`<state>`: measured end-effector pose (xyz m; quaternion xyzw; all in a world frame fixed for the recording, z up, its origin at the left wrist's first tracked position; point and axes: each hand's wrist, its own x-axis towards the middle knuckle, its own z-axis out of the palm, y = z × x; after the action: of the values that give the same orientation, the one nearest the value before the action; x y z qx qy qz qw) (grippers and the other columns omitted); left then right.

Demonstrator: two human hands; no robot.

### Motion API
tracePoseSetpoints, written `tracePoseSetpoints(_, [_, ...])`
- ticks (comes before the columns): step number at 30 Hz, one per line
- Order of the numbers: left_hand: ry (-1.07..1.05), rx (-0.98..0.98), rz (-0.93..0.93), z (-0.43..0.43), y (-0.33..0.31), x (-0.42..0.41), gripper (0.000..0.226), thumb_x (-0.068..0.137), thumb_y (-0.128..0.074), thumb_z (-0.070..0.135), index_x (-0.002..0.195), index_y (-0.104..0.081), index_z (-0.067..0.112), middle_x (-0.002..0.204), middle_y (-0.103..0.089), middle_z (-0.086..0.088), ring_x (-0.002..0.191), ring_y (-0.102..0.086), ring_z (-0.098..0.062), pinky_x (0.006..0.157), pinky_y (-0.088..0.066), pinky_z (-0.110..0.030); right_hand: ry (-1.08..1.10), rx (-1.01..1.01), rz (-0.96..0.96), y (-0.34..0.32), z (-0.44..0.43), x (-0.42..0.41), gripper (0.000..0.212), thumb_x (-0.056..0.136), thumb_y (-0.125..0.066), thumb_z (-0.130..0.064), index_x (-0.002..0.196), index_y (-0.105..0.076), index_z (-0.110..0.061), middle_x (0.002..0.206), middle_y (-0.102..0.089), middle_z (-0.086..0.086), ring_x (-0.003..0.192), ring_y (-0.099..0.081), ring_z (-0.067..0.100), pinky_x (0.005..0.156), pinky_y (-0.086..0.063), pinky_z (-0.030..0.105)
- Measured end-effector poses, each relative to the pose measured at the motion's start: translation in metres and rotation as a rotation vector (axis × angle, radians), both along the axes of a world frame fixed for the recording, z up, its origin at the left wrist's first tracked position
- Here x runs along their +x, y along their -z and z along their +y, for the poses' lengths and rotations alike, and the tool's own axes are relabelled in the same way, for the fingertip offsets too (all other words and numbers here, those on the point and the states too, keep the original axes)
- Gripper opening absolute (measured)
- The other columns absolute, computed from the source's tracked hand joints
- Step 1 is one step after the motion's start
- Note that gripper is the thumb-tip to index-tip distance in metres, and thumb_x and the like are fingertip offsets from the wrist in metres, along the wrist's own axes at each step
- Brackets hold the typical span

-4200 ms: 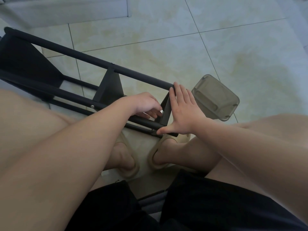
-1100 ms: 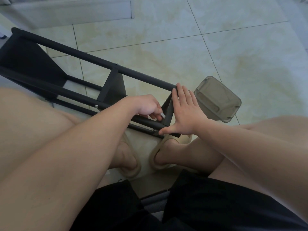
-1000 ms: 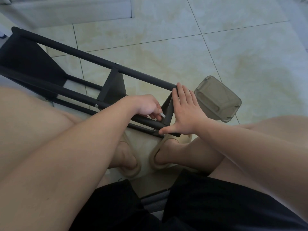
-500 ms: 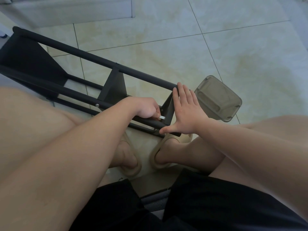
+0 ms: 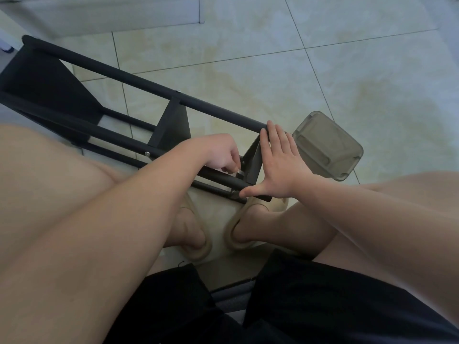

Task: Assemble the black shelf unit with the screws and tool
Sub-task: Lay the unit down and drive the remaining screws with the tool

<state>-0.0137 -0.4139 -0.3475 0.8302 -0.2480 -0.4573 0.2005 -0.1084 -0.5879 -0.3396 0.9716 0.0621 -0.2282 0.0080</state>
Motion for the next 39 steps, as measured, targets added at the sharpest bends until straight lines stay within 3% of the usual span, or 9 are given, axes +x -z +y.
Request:
tracePoseSetpoints(4, [-0.039,-0.042,0.039,-0.007,0.001,-0.005,0.017,0.093,-0.063,0.021,0.083,-0.068,0.033,0.084,-0.070,0.009,0.081,-0.064,-0.011,0.070,-0.049,-0.028,0.002,0.000,0.005,0.000,0.000,0.000,0.160,0.044,-0.022,-0.108,0.157,0.015,0.000,0.163,0.026,0.021,0.152,0.023,0.036,0.125,0.006,0.052])
tracePoseSetpoints(6, [-0.120,-0.069,0.085,-0.009,0.003,-0.008,0.020,0.095,-0.058,0.021,0.082,-0.069,0.031,0.094,-0.073,-0.003,0.086,-0.065,-0.021,0.077,-0.056,-0.037,0.001,-0.002,0.003,0.000,0.000,0.000,0.160,0.045,-0.022,-0.108,0.157,0.015,0.000,0.164,0.025,0.021,0.152,0.023,0.036,0.125,0.006,0.052])
tracePoseSetpoints(8, [-0.230,-0.105,0.133,-0.012,0.008,-0.011,0.018,0.098,-0.056,0.024,0.094,-0.073,0.021,0.104,-0.073,-0.010,0.097,-0.067,-0.025,0.086,-0.057,-0.040,0.001,0.003,0.004,0.000,0.000,0.000,0.160,0.045,-0.024,-0.108,0.157,0.015,0.000,0.164,0.025,0.021,0.152,0.023,0.036,0.125,0.006,0.052])
tracePoseSetpoints(11, [-0.410,-0.166,0.222,-0.016,0.015,-0.015,0.021,0.101,-0.055,0.027,0.106,-0.070,0.013,0.091,-0.075,0.003,0.090,-0.071,-0.011,0.075,-0.055,-0.029,-0.003,0.007,0.002,0.000,0.000,0.000,0.160,0.045,-0.023,-0.108,0.157,0.014,0.000,0.164,0.025,0.021,0.152,0.024,0.035,0.125,0.008,0.051])
tracePoseSetpoints(14, [-0.531,-0.207,0.256,-0.019,0.018,-0.016,0.015,0.099,-0.059,0.027,0.099,-0.069,0.017,0.073,-0.075,0.010,0.073,-0.072,-0.003,0.068,-0.052,-0.025,-0.003,0.013,-0.001,-0.001,0.000,0.000,0.160,0.045,-0.024,-0.108,0.157,0.013,0.000,0.164,0.025,0.021,0.152,0.024,0.035,0.125,0.010,0.050])
tracePoseSetpoints(18, [-0.618,-0.238,0.225,-0.020,0.021,-0.017,0.011,0.093,-0.066,0.028,0.095,-0.072,0.018,0.071,-0.076,0.010,0.071,-0.072,-0.002,0.069,-0.052,-0.025,0.000,0.015,0.001,-0.001,-0.001,0.000,0.160,0.045,-0.023,-0.108,0.157,0.014,0.000,0.164,0.026,0.021,0.152,0.024,0.035,0.125,0.008,0.051])
tracePoseSetpoints(25, [-0.598,-0.240,0.207,-0.021,0.019,-0.019,0.017,0.097,-0.062,0.024,0.085,-0.073,0.019,0.077,-0.076,0.004,0.074,-0.073,-0.007,0.068,-0.051,-0.024,0.000,0.013,0.000,-0.001,0.000,0.000,0.160,0.045,-0.022,-0.108,0.157,0.014,0.000,0.164,0.025,0.021,0.152,0.024,0.035,0.125,0.008,0.051])
tracePoseSetpoints(39, [-0.565,-0.212,0.226,-0.020,0.017,-0.020,0.017,0.098,-0.058,0.027,0.084,-0.068,0.023,0.070,-0.075,0.013,0.074,-0.072,-0.005,0.067,-0.048,-0.027,-0.002,0.012,0.003,-0.002,0.001,0.000,0.159,0.047,-0.027,-0.107,0.157,0.015,0.000,0.164,0.026,0.021,0.152,0.025,0.034,0.125,0.010,0.050])
